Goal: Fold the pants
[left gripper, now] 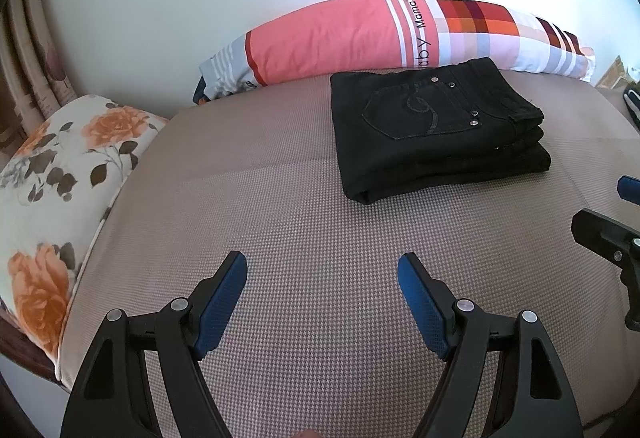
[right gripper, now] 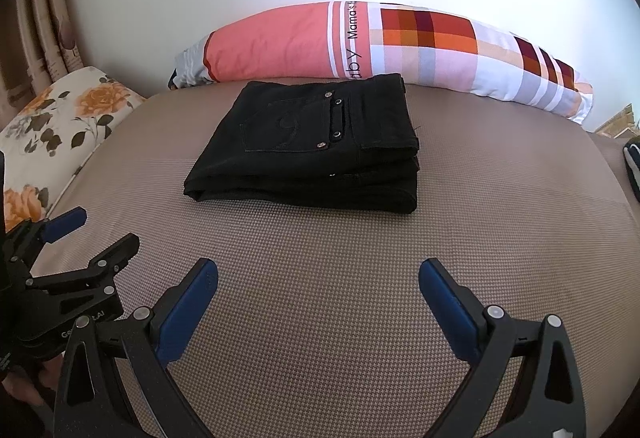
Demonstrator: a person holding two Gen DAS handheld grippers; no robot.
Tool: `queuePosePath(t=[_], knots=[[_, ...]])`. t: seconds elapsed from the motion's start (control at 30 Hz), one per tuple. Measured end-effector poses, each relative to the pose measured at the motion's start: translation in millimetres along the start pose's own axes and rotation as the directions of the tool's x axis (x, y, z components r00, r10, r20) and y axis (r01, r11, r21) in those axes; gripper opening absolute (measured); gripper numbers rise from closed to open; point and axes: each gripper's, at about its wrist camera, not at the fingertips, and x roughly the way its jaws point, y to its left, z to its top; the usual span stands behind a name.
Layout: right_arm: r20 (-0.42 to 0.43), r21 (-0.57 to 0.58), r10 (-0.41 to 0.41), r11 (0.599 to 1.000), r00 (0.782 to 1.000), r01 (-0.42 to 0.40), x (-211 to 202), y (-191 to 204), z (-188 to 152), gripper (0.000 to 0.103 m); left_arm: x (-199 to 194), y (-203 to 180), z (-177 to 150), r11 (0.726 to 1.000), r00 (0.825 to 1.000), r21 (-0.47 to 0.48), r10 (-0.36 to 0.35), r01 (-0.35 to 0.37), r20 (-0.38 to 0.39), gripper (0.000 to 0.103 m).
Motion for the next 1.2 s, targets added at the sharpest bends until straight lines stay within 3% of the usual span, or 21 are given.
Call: queuePosePath(t=[1.2], knots=[[-0.027, 0.003, 0.002, 1.000, 1.000, -0.002, 5.4, 0.1, -2.9, 0.100, 1.7, 2.1, 0.3, 1.000, 1.000, 0.020, -0.008, 0.008, -0.007, 0.078]])
